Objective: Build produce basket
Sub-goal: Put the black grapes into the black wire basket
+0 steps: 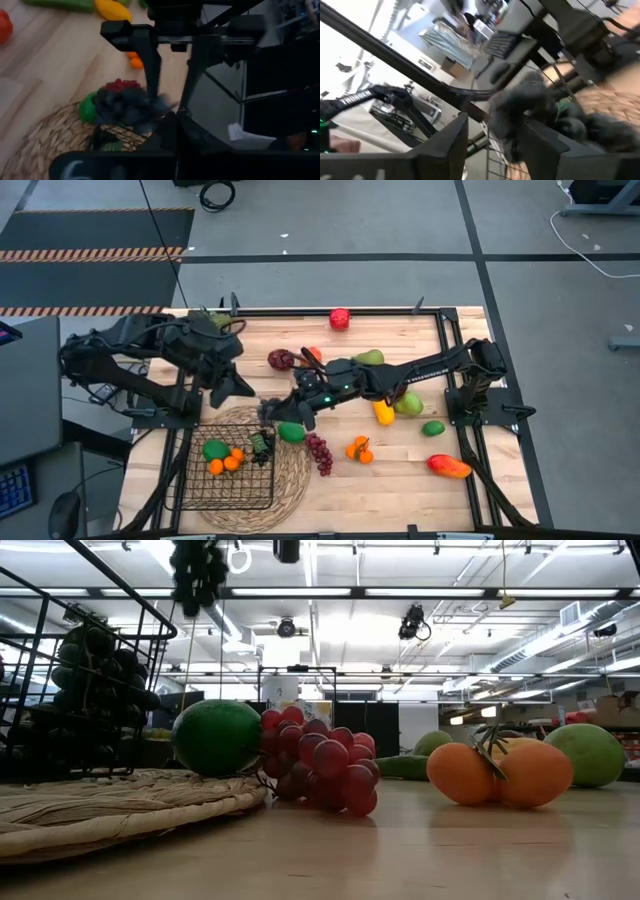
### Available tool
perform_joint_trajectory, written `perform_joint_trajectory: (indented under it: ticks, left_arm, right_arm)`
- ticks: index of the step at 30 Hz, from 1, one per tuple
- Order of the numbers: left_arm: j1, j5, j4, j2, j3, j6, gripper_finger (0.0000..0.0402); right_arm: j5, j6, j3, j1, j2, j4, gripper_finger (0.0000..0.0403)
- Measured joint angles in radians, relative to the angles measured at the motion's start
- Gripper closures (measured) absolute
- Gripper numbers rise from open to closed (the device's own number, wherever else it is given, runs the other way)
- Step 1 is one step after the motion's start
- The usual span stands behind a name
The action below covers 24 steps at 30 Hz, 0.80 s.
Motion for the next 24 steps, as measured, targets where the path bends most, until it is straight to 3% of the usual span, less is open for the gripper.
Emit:
perform_joint_trajectory:
  ticks: [11, 20, 24]
  left_arm:
    - [-0.089, -0.001, 0.008, -0.108, 0.0, -0.174, 0.0401]
    - [-0.215, -0.019, -0.012, -0.104, 0.001, -0.227, 0.04]
    - [-0.272, -0.02, -0.071, -0.088, 0.001, -0.227, 0.037]
  right_arm:
    - [-0.064, 0.0, 0.0, -0.025, 0.0, -0.047, 0.0201]
    - [-0.205, 0.015, 0.0, -0.073, 0.0, -0.048, 0.0201]
    - [-0.28, 0.062, 0.0, -0.095, 0.0, -0.063, 0.0203]
